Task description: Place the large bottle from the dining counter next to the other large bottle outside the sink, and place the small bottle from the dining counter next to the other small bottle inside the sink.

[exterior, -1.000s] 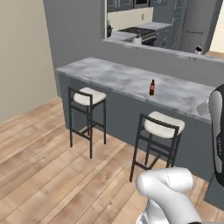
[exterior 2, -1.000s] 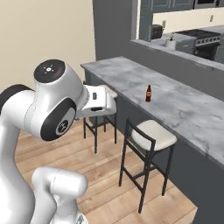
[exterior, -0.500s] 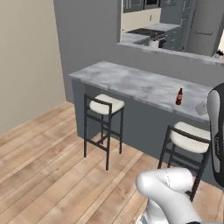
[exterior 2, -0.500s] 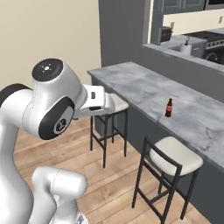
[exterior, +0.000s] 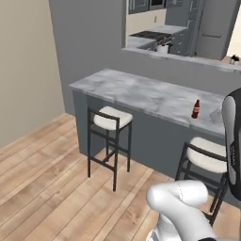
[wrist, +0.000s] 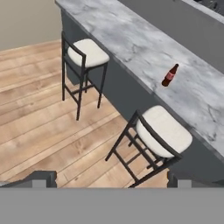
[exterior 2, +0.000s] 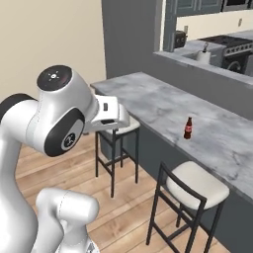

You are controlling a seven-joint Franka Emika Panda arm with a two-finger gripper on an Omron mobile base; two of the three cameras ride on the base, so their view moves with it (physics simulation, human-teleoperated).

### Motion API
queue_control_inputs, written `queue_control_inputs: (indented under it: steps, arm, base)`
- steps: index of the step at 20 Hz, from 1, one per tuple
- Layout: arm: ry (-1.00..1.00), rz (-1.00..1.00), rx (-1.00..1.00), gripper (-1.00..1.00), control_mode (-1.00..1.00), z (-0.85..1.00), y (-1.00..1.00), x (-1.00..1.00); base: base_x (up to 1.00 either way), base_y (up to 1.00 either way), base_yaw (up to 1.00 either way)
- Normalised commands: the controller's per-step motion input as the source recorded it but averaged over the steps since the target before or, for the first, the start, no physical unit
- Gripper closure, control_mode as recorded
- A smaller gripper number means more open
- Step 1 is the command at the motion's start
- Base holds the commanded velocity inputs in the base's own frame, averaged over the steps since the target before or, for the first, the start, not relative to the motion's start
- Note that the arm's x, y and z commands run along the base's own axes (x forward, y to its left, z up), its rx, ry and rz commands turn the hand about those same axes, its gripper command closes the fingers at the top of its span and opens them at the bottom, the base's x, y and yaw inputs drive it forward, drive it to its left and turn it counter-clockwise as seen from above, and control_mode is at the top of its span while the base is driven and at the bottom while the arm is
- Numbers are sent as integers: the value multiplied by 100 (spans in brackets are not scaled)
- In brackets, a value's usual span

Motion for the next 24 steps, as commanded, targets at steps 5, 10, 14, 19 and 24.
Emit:
queue_control_inputs:
  steps: [5, 10, 14, 19, 24]
  arm:
    - [0, 0, 0, -100, 100, 0, 0, 0]
    - [0, 0, 0, -100, 100, 0, 0, 0]
    - [0, 0, 0, -100, 100, 0, 0, 0]
    - [0, 0, 0, -100, 100, 0, 0, 0]
    - [0, 0, 0, -100, 100, 0, 0, 0]
  base:
    - [37, 0, -17]
    - [6, -7, -23]
    - [0, 0, -25]
    - [0, 0, -25]
    - [0, 0, -25]
